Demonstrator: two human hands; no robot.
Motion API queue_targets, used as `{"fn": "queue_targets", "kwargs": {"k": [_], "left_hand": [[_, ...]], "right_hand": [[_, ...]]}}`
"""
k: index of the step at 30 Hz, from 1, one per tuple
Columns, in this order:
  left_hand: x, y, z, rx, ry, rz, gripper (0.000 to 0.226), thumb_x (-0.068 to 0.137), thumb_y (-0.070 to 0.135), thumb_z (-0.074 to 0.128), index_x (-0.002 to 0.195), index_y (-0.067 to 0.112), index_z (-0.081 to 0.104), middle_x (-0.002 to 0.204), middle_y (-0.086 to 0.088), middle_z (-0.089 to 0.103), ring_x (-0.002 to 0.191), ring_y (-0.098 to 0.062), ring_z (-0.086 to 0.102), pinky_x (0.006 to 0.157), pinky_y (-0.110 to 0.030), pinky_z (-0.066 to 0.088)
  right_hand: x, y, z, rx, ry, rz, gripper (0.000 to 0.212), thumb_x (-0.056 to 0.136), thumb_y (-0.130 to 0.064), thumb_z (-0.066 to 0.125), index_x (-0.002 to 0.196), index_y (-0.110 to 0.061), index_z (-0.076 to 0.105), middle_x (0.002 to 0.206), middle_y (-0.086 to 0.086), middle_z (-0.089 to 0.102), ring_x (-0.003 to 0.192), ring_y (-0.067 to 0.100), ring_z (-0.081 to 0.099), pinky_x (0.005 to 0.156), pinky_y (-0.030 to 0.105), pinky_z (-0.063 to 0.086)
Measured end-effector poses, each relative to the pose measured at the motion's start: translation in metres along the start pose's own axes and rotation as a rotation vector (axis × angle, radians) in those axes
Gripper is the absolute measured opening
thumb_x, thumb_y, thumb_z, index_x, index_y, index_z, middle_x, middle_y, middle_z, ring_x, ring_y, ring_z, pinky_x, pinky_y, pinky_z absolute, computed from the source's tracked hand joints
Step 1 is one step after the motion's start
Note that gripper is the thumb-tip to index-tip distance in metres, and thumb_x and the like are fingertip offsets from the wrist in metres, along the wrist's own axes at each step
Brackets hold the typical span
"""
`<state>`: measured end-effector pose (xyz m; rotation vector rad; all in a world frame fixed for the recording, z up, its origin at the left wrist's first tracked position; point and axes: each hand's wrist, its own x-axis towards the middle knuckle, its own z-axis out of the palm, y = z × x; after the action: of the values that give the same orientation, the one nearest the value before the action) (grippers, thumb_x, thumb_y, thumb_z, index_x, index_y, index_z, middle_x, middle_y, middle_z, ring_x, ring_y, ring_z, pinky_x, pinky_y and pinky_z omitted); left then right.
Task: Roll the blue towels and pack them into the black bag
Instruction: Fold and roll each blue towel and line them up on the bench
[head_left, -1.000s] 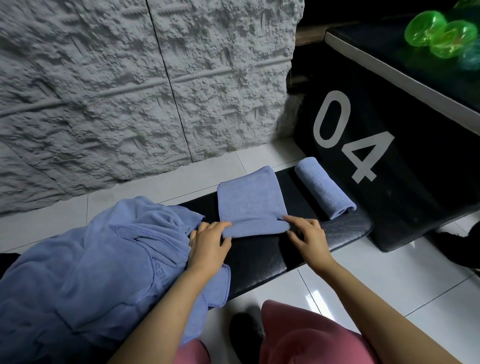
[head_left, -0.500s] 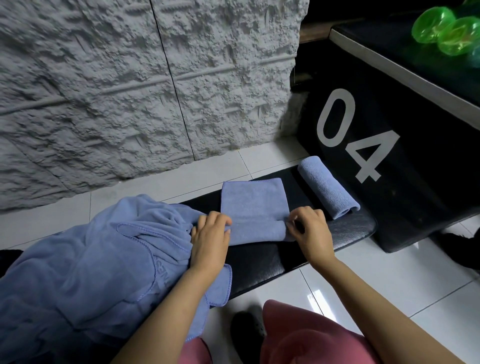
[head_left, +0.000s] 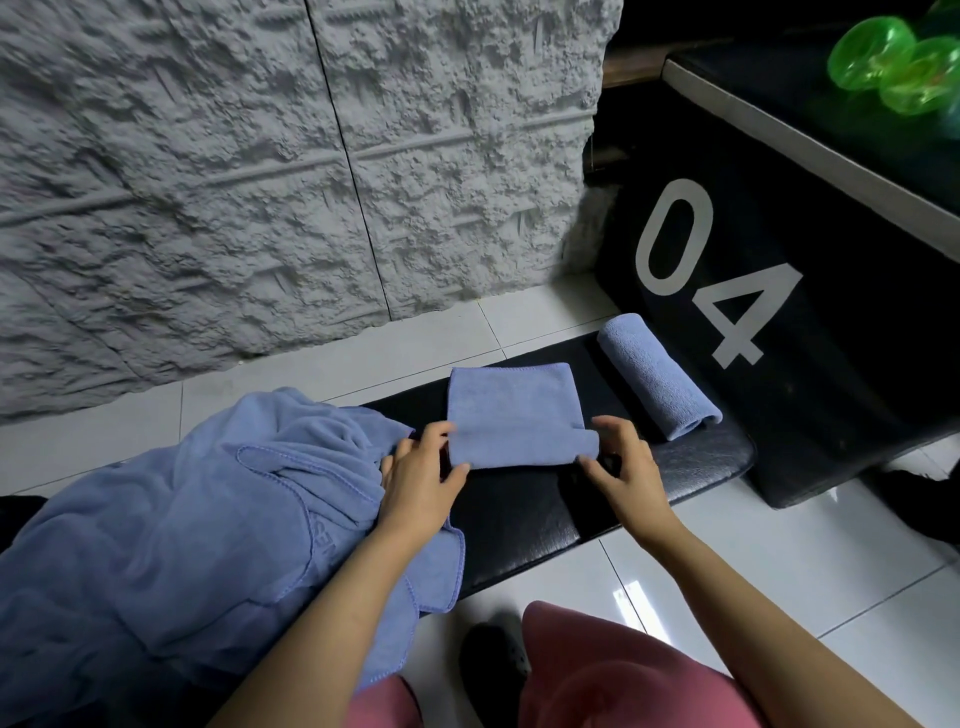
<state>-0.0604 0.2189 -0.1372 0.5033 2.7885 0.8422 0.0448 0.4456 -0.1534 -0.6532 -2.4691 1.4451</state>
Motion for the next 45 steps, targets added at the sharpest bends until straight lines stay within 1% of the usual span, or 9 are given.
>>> {"fn": "queue_targets", "kwargs": {"k": [7,14,17,21,26,34,36,40,45], "left_hand": [[0.0,0.006,0.0,-0.052,0.014,-0.084,0.022,0.092,0.041,0.05,0.101,0.021,0.045,0.069,0.009,0.058,0.078,-0.015,0.052,0.095,-0.035,0.03],[-0.002,0.006,0.002,-0.003,0.159,0.133,0.011,0.087,0.028,0.062,0.095,0.021,0.058,0.104,0.01,0.055,0.098,-0.018,0.044,0.087,-0.041,0.04],[-0.003,0.003,-0.001,0.061,0.052,0.152,0.035,0.078,0.044,0.069,0.107,0.028,0.057,0.117,0.018,0.05,0.109,-0.013,0.041,0.09,-0.032,0.033],[-0.003,0.004,-0.001,0.179,-0.026,0.172,0.055,0.082,0.033,0.068,0.131,0.03,0.043,0.134,0.017,0.043,0.123,-0.015,0.038,0.1,-0.031,0.026],[-0.003,0.012,-0.007,0.094,-0.124,-0.09,0.046,0.094,0.047,0.043,0.138,0.042,0.028,0.129,-0.006,0.045,0.121,-0.036,0.036,0.1,-0.041,0.032],[0.004,0.011,0.0,0.167,-0.072,-0.048,0.039,0.096,0.044,0.038,0.123,0.02,0.052,0.133,-0.003,0.047,0.121,-0.026,0.04,0.1,-0.035,0.035],[0.01,0.008,0.0,0.024,-0.082,0.134,0.034,0.096,0.022,0.047,0.13,0.017,0.05,0.148,0.005,0.032,0.127,-0.017,0.039,0.101,-0.023,0.034],[0.01,0.01,0.0,0.22,-0.294,0.402,0.099,0.078,-0.019,0.042,0.144,0.048,0.014,0.156,0.016,0.005,0.112,-0.018,0.046,0.091,-0.029,0.048],[0.001,0.041,0.006,0.311,-0.224,0.296,0.071,0.093,0.011,0.045,0.143,0.05,0.014,0.151,0.013,0.016,0.1,-0.024,0.046,0.084,-0.038,0.047]], "right_hand": [[0.003,-0.014,-0.002,0.047,0.081,0.208,0.036,0.085,-0.032,0.067,0.112,-0.015,0.049,0.101,-0.006,0.058,0.088,0.006,0.057,0.081,0.027,0.044],[0.004,-0.023,0.001,-0.406,0.204,-0.22,0.014,0.085,-0.02,0.067,0.094,-0.024,0.057,0.095,-0.016,0.054,0.091,0.011,0.04,0.062,0.028,0.041],[0.003,-0.014,-0.005,-0.559,0.147,-0.393,0.017,0.083,-0.029,0.071,0.099,-0.026,0.065,0.104,-0.015,0.061,0.092,0.015,0.046,0.07,0.029,0.046],[0.004,-0.004,-0.007,-0.49,-0.014,-0.328,0.051,0.076,-0.019,0.074,0.121,-0.031,0.053,0.122,-0.019,0.054,0.103,0.016,0.044,0.083,0.027,0.041],[0.013,-0.006,-0.005,-0.142,0.016,-0.02,0.045,0.091,-0.033,0.056,0.131,-0.027,0.038,0.123,-0.004,0.053,0.109,0.01,0.046,0.088,0.029,0.042],[0.045,-0.045,0.014,-0.364,-0.03,0.266,0.032,0.097,-0.044,0.036,0.12,-0.022,0.039,0.11,0.01,0.061,0.087,0.025,0.05,0.075,0.033,0.036],[0.056,-0.054,0.016,-0.455,-0.055,0.245,0.033,0.098,-0.043,0.036,0.119,-0.017,0.04,0.107,0.013,0.062,0.086,0.028,0.051,0.072,0.034,0.035],[0.07,-0.062,0.016,-0.435,-0.128,0.198,0.028,0.098,-0.039,0.038,0.108,-0.013,0.044,0.102,0.011,0.061,0.082,0.024,0.048,0.07,0.035,0.038],[0.065,-0.045,-0.014,-0.618,0.086,-0.18,0.035,0.091,-0.035,0.057,0.121,-0.015,0.054,0.133,0.003,0.046,0.114,0.031,0.042,0.087,0.041,0.041]]}}
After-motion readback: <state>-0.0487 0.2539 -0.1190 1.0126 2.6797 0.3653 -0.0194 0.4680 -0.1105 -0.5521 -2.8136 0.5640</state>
